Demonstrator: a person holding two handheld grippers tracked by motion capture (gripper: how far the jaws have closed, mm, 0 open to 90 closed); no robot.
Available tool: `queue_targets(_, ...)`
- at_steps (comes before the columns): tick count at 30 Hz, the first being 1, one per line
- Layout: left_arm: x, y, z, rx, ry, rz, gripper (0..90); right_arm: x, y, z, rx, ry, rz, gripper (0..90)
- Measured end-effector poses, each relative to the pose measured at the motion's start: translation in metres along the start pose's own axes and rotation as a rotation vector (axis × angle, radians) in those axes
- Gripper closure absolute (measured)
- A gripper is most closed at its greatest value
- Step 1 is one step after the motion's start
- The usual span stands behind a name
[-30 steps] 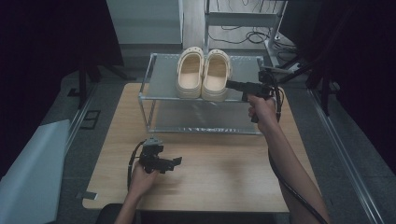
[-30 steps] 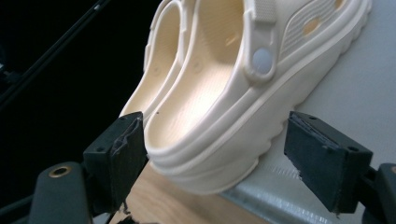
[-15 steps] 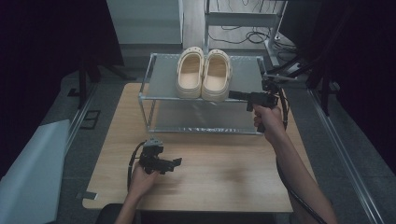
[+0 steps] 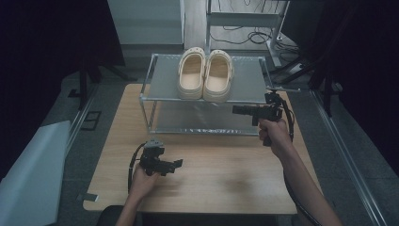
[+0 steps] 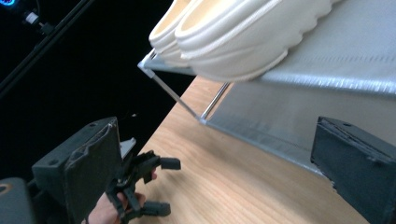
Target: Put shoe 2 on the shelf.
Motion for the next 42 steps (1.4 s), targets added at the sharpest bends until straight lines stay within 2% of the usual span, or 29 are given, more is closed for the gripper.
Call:
queue_targets(6, 0.0, 0.0, 0.0, 0.001, 0.0, 0.002, 0.0, 0.0, -0.015, -0.007, 0.015, 0.016, -0.004, 0.2)
queue_targets(20, -0.002, -0.002, 0.002, 0.004, -0.022, -0.001, 0.0, -0.015, -0.049, -0.022, 0.06, -0.004, -0.024, 0.0)
queue_targets(28, -0.003, -0.002, 0.002, -0.001, -0.035, 0.0, 0.0, -0.022, -0.063, -0.031, 0.056, -0.012, -0.035, 0.0)
queue_targets(42, -0.006, -0.003, 0.003, 0.005, -0.039, 0.024, 0.0, -0.038, -0.094, -0.058, 0.038, -0.063, -0.03, 0.0)
Point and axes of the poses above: each handheld gripper's, and its own axes: z roughly forward along the jaws, y roughly out of its top, x roughly to its left, the point moved 8 cm from there along z, roughly forward along the jaws, and after that the axes turned 5 degrees about y, right-handed, at the moved point
